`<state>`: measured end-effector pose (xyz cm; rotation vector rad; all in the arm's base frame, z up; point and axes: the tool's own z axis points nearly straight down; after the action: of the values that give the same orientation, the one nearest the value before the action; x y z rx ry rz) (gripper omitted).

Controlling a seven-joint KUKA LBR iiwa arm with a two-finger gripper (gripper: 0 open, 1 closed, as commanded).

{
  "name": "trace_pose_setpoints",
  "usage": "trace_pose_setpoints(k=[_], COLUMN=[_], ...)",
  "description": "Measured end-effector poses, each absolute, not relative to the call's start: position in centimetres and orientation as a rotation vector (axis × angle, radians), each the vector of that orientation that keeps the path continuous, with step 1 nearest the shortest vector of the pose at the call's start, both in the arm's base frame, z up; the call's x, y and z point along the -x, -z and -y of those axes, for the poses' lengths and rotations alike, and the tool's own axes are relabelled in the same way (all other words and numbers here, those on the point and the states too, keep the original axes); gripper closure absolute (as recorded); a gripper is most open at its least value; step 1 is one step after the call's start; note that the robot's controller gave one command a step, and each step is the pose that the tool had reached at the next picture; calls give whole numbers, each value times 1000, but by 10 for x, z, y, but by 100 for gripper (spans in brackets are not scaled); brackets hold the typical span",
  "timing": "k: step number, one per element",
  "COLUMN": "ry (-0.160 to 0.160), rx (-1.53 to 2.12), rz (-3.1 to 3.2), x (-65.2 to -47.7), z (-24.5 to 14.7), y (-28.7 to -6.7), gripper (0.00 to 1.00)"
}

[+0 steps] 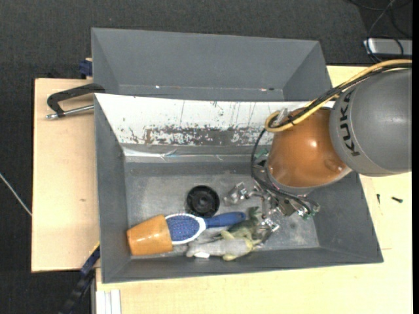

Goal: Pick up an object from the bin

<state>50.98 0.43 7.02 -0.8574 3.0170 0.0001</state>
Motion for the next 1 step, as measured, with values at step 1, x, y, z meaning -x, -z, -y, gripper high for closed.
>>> trace_pose_setpoints(k=[1], ry=[3], rx=[855], rz=[-3006], x=[-513], z=[-5], y=[-75], gripper=[100])
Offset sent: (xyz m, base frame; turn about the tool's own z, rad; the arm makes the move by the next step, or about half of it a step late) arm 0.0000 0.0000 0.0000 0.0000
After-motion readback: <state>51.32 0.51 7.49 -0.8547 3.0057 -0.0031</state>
